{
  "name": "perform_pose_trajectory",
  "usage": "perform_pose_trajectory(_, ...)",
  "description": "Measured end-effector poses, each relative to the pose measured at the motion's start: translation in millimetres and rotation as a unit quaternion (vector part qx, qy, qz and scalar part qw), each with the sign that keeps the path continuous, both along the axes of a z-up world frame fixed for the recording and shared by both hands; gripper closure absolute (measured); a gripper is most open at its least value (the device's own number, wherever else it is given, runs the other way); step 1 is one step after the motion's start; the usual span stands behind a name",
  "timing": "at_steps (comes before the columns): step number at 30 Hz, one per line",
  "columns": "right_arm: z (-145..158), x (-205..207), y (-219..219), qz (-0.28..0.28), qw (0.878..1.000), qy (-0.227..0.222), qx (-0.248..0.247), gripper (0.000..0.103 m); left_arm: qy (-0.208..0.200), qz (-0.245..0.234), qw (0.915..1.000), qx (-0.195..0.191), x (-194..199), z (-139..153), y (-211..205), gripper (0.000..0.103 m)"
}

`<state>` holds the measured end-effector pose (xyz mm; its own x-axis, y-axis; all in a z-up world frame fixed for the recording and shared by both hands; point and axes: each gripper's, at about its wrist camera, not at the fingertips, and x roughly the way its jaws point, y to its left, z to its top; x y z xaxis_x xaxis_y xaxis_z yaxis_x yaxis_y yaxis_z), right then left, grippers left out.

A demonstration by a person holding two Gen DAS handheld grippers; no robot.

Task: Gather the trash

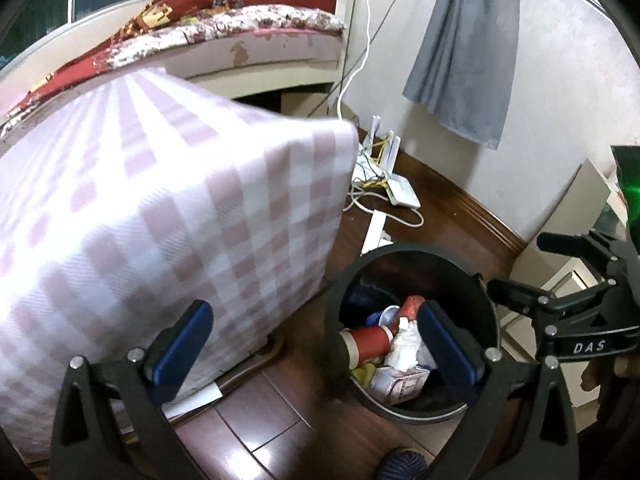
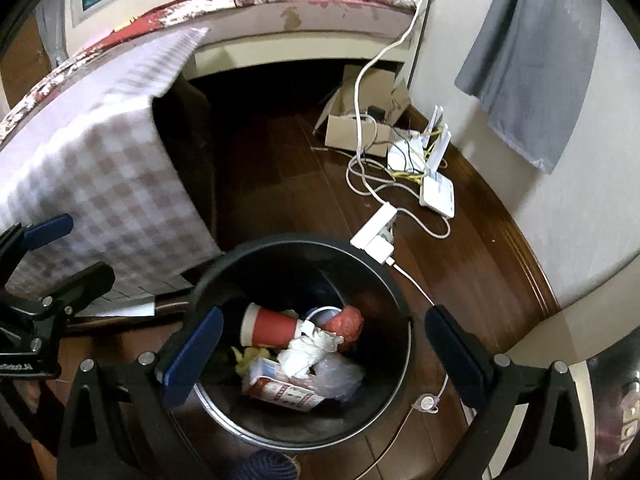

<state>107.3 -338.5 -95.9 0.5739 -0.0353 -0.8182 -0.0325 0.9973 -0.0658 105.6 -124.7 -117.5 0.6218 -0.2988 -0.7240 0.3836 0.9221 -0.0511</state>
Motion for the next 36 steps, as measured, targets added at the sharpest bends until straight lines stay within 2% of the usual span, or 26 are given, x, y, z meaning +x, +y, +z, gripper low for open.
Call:
perform_pose_trajectory(12, 49, -51, 26, -0.032, 0.999, -0.039, 0.001, 0.001, -0.05, -0.004, 0.9987, 0.006, -37, 50, 23, 0.001)
perform_pose_trajectory(26, 118, -113, 76, -0.033, 0.995, -0.089, 0.003, 0.001, -0.102, 0.001, 0.9947, 0.008, -88, 107, 63, 0.001)
perform_pose_trajectory(36, 173, -159, 91, -0.047, 0.989, -0.136, -0.012, 0.001, -0.138, 0.024, 0.99, -0.017, -134, 153, 91, 0.001)
